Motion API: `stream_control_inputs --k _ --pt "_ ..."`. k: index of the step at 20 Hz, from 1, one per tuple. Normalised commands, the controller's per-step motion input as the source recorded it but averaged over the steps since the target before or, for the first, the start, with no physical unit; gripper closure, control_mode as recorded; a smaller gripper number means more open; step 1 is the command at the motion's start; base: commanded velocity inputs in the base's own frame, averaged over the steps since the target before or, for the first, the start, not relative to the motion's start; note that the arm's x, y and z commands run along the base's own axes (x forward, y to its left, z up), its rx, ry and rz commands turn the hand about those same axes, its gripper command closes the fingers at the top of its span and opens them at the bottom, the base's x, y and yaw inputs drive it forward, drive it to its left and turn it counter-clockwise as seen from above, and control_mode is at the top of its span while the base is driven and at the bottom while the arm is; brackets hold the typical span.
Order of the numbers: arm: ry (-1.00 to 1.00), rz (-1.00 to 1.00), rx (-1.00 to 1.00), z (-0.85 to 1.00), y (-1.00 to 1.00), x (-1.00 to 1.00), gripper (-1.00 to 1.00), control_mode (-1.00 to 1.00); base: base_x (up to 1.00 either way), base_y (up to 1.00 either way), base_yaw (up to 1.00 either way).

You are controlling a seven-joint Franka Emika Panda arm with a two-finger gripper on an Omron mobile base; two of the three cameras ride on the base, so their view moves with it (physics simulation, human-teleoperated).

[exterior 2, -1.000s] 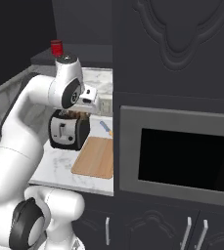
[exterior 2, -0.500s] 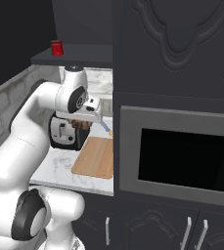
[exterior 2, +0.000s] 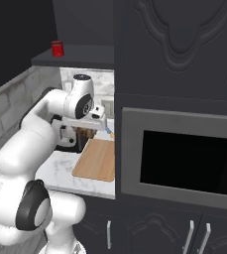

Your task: Pick the bread, place it on the cutting board, pick the jam, place it on the counter, and close the cabinet.

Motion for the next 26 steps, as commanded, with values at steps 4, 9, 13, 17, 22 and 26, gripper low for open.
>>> stream_control_inputs --k 4,9,13,17,22,26 --pt "0.03 0.0 0.0 -0.36 0.0 0.11 1.0 -1.0 0.0 0.0 0.0" --pt "0.01 0.0 0.0 -0.4 0.0 0.06 1.0 -1.0 0.0 0.0 0.0" --pt "0.0 0.0 0.0 -0.4 0.0 0.01 1.0 -1.0 0.0 0.0 0.0" --pt "0.0 0.0 0.0 -0.4 -0.01 0.0 1.0 -1.0 0.0 0.0 0.0" --pt "0.0 0.0 0.0 -0.36 -0.01 0.01 1.0 -1.0 0.0 0.0 0.0" --pt "0.0 0.0 0.0 -0.32 -0.02 0.01 1.0 -1.0 0.0 0.0 0.0"
